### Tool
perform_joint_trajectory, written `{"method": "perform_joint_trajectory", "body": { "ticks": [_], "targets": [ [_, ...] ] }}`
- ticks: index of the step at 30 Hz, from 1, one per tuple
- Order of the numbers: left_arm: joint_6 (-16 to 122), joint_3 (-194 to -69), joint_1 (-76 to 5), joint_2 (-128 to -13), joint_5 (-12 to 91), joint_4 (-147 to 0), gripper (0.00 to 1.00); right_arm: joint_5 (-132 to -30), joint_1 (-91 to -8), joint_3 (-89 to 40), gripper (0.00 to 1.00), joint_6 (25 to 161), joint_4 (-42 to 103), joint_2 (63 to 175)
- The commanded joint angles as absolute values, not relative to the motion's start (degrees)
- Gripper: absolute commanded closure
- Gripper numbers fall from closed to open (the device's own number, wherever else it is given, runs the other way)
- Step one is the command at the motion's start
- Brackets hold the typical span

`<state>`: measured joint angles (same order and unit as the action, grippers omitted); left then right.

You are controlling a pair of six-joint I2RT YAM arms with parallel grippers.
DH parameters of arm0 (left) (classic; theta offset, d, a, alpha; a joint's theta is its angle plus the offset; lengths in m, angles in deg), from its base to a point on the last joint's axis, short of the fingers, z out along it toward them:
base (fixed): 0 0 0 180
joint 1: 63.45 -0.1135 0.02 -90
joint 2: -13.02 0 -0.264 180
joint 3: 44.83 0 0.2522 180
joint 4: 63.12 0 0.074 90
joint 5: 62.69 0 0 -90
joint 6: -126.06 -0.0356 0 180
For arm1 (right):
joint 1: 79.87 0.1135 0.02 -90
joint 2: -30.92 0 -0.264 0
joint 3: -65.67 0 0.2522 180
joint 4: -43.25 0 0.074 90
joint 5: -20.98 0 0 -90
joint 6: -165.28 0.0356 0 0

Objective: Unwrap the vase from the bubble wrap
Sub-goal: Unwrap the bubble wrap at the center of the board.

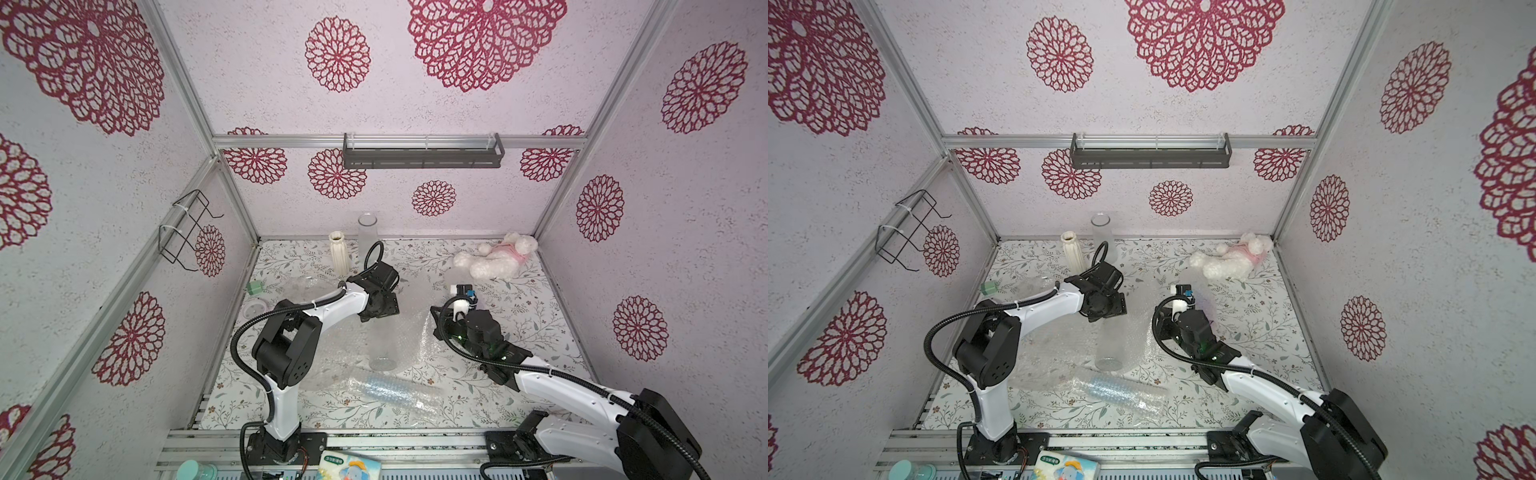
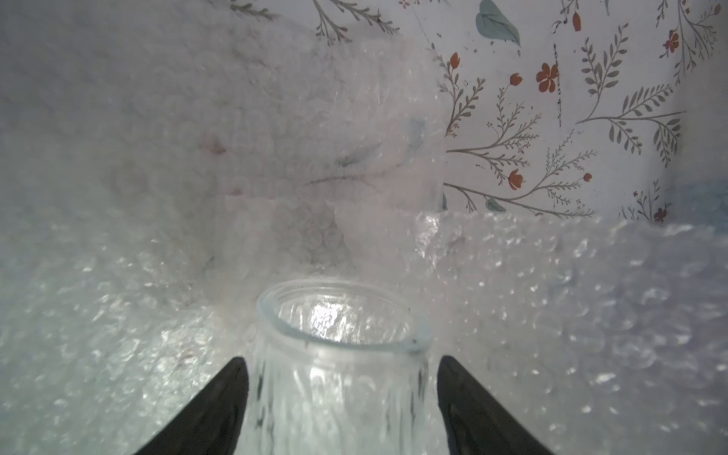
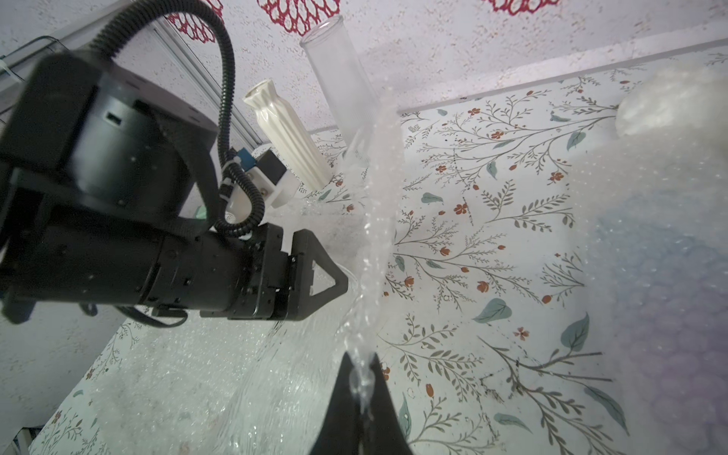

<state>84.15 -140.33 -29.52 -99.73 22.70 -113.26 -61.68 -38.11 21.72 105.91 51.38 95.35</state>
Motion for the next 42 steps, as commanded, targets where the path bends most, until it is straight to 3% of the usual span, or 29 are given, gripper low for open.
{"method": "perform_joint_trajectory", "body": {
  "ticks": [1,19,26,30,39,42],
  "targets": [
    [82.11,-144.21,-30.66,-102.88,21.38,-115.97,0.23,-61.37,-38.56,22.2,1.0,106.45,51.39,93.59],
    [75.87,-153.24,-30.8,-111.42,22.15,-124.34,0.27,-61.16,-38.56,23.64,1.0,105.79,50.6,91.47],
    [75.55,-156.5,-30.93,-112.79,21.23,-125.66,0.43,-60.24,-38.56,24.27,0.96,105.01,49.2,90.81],
    [75.0,-157.1,-30.93,-109.95,19.7,-125.05,0.48,-59.97,-38.65,24.35,0.85,104.48,48.83,90.93],
    [74.72,-153.67,-30.76,-101.53,18.16,-121.2,0.47,-60.08,-39.0,24.58,0.38,103.95,48.53,91.3],
    [74.85,-152.84,-30.68,-99.03,18.33,-120.65,0.47,-59.62,-39.09,24.67,0.29,103.54,48.0,90.8]
  ]
}}
